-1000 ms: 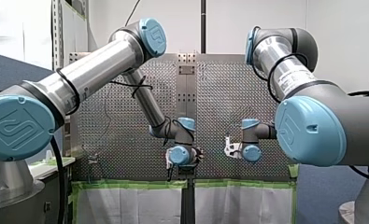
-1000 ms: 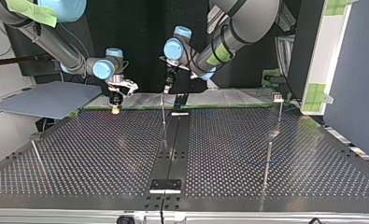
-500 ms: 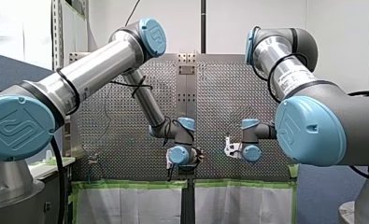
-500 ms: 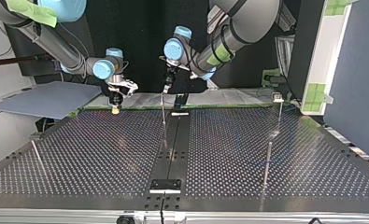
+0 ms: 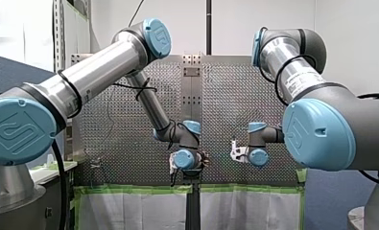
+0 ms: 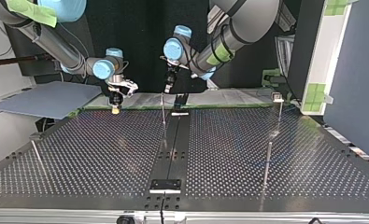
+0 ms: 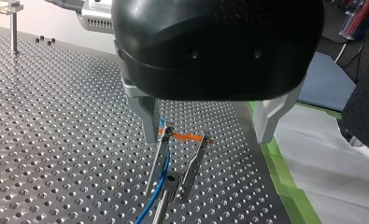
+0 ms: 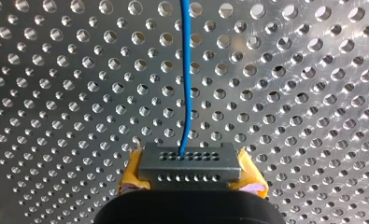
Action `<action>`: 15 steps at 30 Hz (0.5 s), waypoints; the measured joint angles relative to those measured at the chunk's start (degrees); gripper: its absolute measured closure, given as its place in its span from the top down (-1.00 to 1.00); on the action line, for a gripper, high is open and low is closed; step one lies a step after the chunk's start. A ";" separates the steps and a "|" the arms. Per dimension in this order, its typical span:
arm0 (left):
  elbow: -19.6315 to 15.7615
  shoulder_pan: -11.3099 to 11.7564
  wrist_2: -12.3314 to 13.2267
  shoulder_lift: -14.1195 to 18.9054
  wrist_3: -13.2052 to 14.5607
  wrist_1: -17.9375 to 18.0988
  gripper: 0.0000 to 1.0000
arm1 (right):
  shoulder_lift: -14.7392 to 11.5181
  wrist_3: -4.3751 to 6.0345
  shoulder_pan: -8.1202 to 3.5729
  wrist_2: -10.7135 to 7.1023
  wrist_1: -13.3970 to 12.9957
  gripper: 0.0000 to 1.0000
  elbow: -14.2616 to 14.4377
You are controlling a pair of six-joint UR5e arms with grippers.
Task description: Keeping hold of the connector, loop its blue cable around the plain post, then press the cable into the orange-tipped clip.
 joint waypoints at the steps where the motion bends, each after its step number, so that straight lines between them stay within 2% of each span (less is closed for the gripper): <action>1: -0.01 0.00 -0.02 0.00 0.00 -0.01 1.00 | 0.00 0.00 0.00 0.00 0.01 -1.00 0.01; 8: -0.31 -0.28 -1.04 0.41 1.36 -1.83 1.00 | 0.00 0.00 0.00 -0.02 0.01 -1.00 0.00; 11: -1.41 -0.76 -2.22 1.65 2.89 -2.88 1.00 | 0.00 0.00 0.00 -0.06 0.07 -1.00 0.01; 15: -3.49 -1.31 -1.99 3.78 3.60 -1.95 1.00 | 0.00 0.00 0.00 -0.10 0.09 -1.00 0.00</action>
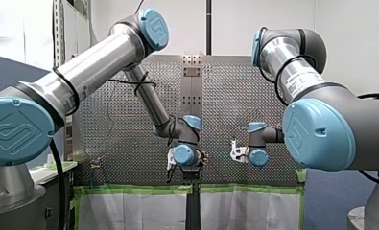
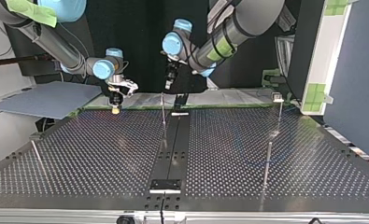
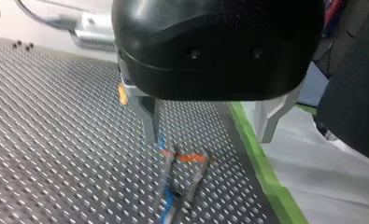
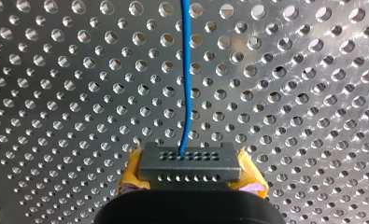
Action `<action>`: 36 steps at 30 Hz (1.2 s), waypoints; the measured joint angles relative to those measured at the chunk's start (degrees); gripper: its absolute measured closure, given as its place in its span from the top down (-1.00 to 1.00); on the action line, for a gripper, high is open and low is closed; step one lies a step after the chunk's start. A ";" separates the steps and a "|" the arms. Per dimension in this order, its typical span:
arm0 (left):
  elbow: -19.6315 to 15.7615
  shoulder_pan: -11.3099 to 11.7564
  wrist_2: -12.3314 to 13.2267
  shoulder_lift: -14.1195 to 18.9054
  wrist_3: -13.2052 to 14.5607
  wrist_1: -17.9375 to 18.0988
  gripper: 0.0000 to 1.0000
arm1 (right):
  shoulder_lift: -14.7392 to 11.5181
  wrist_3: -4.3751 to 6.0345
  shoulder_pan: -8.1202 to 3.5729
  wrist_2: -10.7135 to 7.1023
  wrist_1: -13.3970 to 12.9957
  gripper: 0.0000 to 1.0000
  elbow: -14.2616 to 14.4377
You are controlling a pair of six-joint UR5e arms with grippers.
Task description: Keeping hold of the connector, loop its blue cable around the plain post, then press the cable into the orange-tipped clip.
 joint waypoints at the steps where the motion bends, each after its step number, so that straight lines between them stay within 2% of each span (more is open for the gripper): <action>1: -0.64 -0.09 0.05 0.65 -0.22 0.54 1.00 | 0.00 0.00 0.00 0.00 -0.03 -1.00 0.00; 13: -7.37 -0.62 -1.19 7.38 -1.05 2.40 1.00 | 0.00 0.33 0.00 0.01 -0.05 -1.00 0.00; 17: -9.38 -0.55 -1.77 9.39 -2.48 3.85 1.00 | 0.00 0.61 0.00 -0.10 0.24 -1.00 0.00; 23: -12.79 -1.04 -4.31 12.80 -5.28 6.07 1.00 | 0.01 1.09 0.03 -0.16 0.52 -1.00 0.02; 29: -16.19 -1.39 -4.74 16.20 -3.34 7.05 1.00 | 0.04 1.39 0.04 -0.27 0.69 -1.00 0.05; 32: -18.05 -1.59 -4.49 18.06 -2.23 8.59 1.00 | 0.06 1.46 0.06 -0.44 0.74 -1.00 0.04; 36: -20.50 -1.68 -4.11 20.52 -2.07 10.75 1.00 | 0.05 1.48 0.09 -0.54 0.89 -1.00 0.06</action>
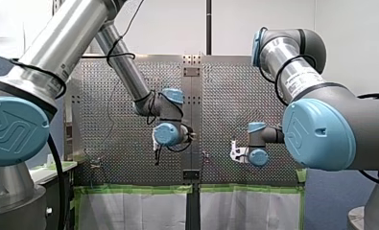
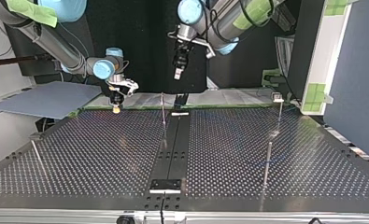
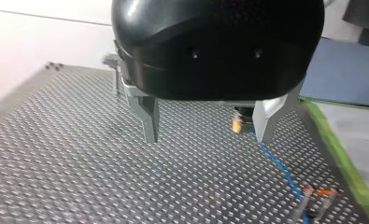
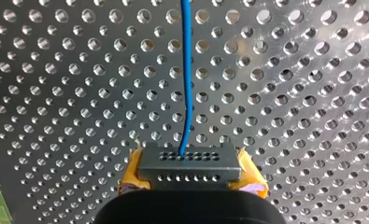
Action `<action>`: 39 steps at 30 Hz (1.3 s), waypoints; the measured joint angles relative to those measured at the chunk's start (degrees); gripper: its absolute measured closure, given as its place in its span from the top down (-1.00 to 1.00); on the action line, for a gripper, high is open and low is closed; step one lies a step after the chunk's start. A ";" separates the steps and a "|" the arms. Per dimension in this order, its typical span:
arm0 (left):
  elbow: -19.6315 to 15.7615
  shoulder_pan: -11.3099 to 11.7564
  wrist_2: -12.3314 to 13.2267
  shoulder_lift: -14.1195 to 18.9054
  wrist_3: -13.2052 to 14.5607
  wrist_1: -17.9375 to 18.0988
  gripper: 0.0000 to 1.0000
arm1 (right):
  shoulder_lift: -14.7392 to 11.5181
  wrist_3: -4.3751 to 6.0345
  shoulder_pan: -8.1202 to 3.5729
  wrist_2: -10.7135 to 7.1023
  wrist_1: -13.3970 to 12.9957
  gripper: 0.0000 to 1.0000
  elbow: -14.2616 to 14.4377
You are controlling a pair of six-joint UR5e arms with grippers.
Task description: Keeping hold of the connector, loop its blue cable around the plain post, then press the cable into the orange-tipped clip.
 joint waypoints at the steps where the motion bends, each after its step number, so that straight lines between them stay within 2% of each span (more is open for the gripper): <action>1: -0.76 -0.04 0.14 0.76 0.00 0.35 1.00 | 0.01 -0.02 0.04 -0.02 0.10 -1.00 0.00; 16: -9.49 -0.37 0.17 9.49 -1.37 1.22 1.00 | 0.01 -0.36 0.33 -0.03 0.61 -1.00 0.00; 24: -13.05 -0.37 0.07 13.06 -1.56 1.82 1.00 | 0.00 -0.26 0.32 0.03 0.71 -1.00 -0.01; 28: -15.29 -0.37 0.21 15.28 -1.90 2.48 1.00 | -0.18 -0.83 0.22 0.14 1.36 -1.00 -0.03; 33: -18.35 -0.37 0.10 18.35 -1.94 2.66 1.00 | -2.03 -1.75 0.22 0.24 3.80 -1.00 0.04; 39: -21.97 -0.26 0.02 22.04 -2.01 3.27 1.00 | -5.25 -1.42 0.41 0.67 6.67 -1.00 0.66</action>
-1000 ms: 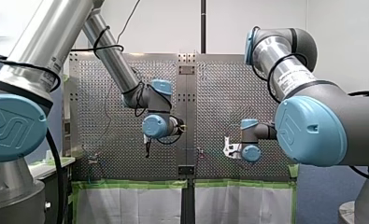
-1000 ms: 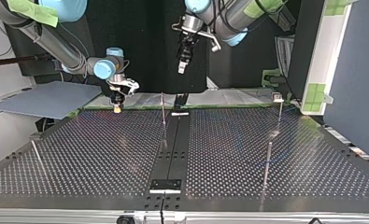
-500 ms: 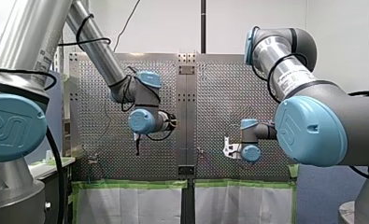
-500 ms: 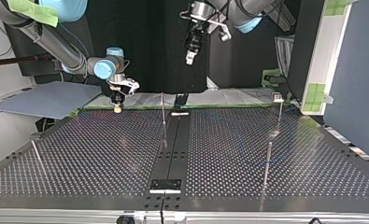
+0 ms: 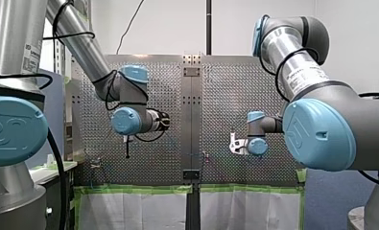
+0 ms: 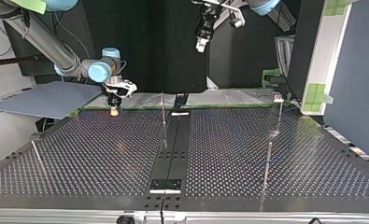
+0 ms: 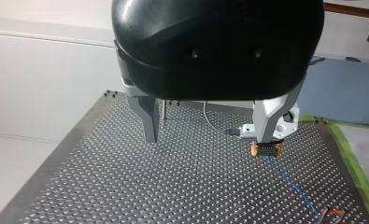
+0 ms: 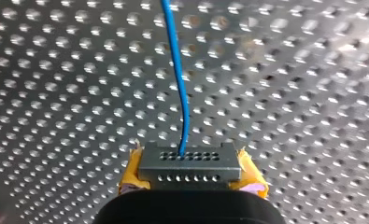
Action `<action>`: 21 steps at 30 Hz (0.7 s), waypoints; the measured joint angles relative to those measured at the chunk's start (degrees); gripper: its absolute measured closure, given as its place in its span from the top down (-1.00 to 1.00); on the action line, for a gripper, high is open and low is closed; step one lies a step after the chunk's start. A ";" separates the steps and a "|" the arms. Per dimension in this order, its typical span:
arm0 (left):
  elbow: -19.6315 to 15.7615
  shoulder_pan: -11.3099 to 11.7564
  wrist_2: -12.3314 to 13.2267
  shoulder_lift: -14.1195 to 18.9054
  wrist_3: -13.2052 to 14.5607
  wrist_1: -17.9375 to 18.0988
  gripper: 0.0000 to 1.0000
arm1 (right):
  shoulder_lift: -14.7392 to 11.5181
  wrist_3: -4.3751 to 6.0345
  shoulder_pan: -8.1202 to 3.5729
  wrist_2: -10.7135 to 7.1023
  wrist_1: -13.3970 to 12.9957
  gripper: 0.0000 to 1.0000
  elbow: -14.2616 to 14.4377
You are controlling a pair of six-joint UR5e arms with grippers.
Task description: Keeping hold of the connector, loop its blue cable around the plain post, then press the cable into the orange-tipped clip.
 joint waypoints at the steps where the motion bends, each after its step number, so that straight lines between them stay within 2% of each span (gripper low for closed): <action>1: -0.43 0.06 0.04 0.59 -0.09 0.34 1.00 | -0.65 0.20 0.01 0.09 0.39 -1.00 0.15; 4: -0.97 0.19 0.23 1.43 -0.46 1.34 1.00 | -2.36 0.50 0.17 0.24 1.46 -1.00 0.54; 13: -1.17 0.29 2.20 1.73 -0.85 4.25 1.00 | -7.38 0.55 0.69 0.66 4.08 -1.00 2.16; 17: -1.18 0.32 2.38 1.74 -0.88 4.39 1.00 | -9.21 0.34 0.68 0.69 4.14 -1.00 2.55; 21: -1.18 0.33 2.40 1.74 -0.89 4.42 1.00 | -9.78 0.23 0.66 0.68 4.07 -1.00 2.68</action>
